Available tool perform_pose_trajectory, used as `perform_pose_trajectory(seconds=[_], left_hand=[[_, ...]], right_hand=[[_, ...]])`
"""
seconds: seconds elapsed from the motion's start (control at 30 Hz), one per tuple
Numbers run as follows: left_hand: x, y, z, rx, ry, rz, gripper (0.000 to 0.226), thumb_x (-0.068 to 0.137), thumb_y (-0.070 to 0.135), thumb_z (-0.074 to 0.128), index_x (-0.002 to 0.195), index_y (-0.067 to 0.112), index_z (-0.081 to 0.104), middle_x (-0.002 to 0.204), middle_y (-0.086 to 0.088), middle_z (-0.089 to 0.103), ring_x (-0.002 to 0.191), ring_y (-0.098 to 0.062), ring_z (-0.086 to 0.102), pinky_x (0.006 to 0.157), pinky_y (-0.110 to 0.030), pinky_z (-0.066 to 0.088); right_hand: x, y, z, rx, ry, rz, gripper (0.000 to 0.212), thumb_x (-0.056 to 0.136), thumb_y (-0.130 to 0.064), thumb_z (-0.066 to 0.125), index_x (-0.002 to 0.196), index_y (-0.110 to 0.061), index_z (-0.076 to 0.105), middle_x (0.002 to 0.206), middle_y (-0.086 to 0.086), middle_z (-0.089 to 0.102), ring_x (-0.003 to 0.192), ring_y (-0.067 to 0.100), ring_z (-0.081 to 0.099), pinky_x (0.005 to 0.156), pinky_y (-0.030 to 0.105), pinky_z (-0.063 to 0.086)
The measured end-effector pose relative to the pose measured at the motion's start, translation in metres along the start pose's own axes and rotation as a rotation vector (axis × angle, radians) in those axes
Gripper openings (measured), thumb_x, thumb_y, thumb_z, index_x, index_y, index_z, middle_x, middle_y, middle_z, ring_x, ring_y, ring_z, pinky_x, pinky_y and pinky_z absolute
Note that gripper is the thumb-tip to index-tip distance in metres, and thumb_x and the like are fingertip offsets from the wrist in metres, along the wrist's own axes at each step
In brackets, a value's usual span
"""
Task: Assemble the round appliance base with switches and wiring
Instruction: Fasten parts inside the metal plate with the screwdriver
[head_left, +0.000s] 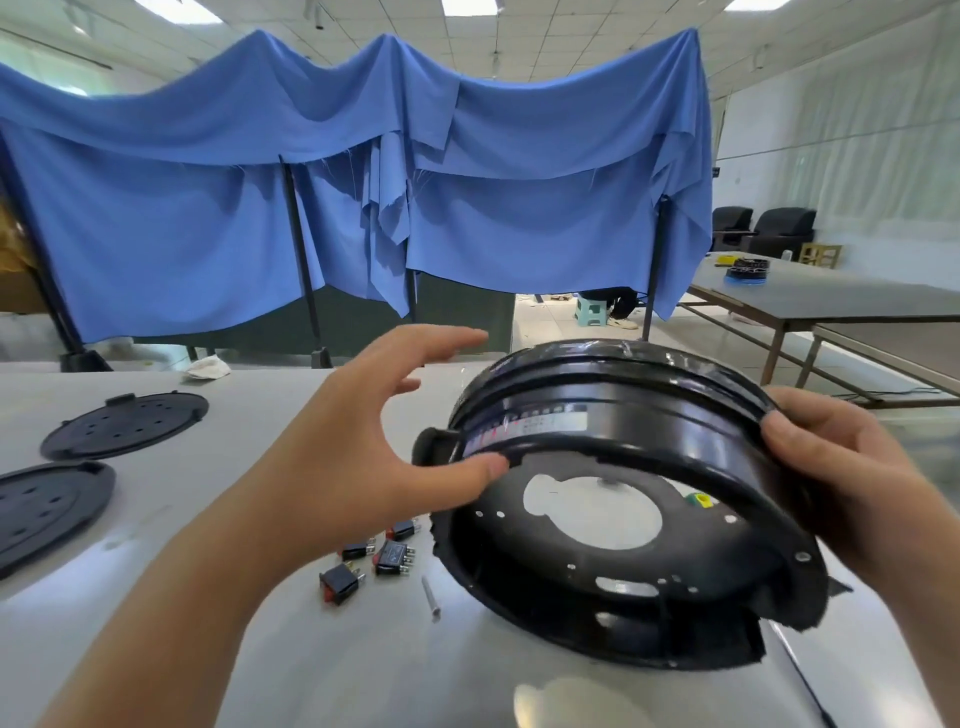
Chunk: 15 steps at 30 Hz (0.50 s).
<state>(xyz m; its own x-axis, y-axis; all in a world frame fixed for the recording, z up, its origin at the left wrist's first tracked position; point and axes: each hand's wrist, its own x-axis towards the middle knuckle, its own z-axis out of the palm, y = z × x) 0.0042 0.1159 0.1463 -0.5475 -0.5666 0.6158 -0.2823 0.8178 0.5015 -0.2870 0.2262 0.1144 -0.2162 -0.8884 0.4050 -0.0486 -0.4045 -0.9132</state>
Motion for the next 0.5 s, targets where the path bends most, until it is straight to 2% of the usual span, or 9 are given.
perform_pose_trajectory(seconds=[0.07,0.17,0.27,0.4,0.5], left_hand=[[-0.006,-0.004,-0.003,0.051,-0.051,-0.027,0.081,0.058,0.055,0.076,0.131,0.055,0.043,0.13,0.036,0.049,0.123,0.011,0.044,0.096,-0.022,0.04],[-0.011,-0.006,-0.007,0.073,-0.124,0.003,0.091,0.056,0.052,0.078,0.137,0.051,0.038,0.132,0.036,0.05,0.128,0.007,0.044,0.105,-0.03,0.037],[-0.017,-0.004,-0.008,0.068,-0.111,0.053,0.091,0.055,0.049,0.078,0.138,0.049,0.04,0.125,0.033,0.056,0.123,0.008,0.049,0.103,-0.02,0.04],[-0.022,0.0,0.002,0.125,-0.063,0.172,0.091,0.058,0.046,0.076,0.141,0.034,0.043,0.123,0.026,0.057,0.117,0.004,0.053,0.099,-0.008,0.035],[-0.026,-0.001,0.015,0.222,-0.035,0.265,0.085,0.062,0.043,0.073,0.139,0.017,0.049,0.123,0.013,0.057,0.113,0.002,0.053,0.098,-0.01,0.037]], right_hand=[[0.001,-0.005,0.004,-0.04,-0.064,-0.025,0.041,0.061,-0.034,0.069,0.084,0.0,0.066,0.074,0.012,0.069,0.059,0.022,0.066,0.055,0.018,0.053],[0.002,-0.008,0.008,-0.095,-0.103,-0.043,0.042,0.061,-0.033,0.068,0.087,0.0,0.066,0.076,0.015,0.069,0.065,0.026,0.067,0.058,0.019,0.053],[0.002,-0.004,0.009,-0.105,-0.065,-0.068,0.039,0.064,-0.025,0.066,0.082,0.009,0.06,0.071,0.025,0.056,0.061,0.032,0.056,0.054,0.02,0.047],[0.003,0.002,0.009,-0.166,0.024,-0.138,0.03,0.067,-0.025,0.065,0.066,0.004,0.058,0.058,0.016,0.047,0.05,0.023,0.046,0.046,0.017,0.037],[0.004,0.001,0.006,-0.273,0.01,-0.196,0.016,0.077,-0.02,0.058,0.077,-0.013,0.073,0.066,-0.001,0.066,0.059,0.012,0.061,0.053,0.013,0.045]])
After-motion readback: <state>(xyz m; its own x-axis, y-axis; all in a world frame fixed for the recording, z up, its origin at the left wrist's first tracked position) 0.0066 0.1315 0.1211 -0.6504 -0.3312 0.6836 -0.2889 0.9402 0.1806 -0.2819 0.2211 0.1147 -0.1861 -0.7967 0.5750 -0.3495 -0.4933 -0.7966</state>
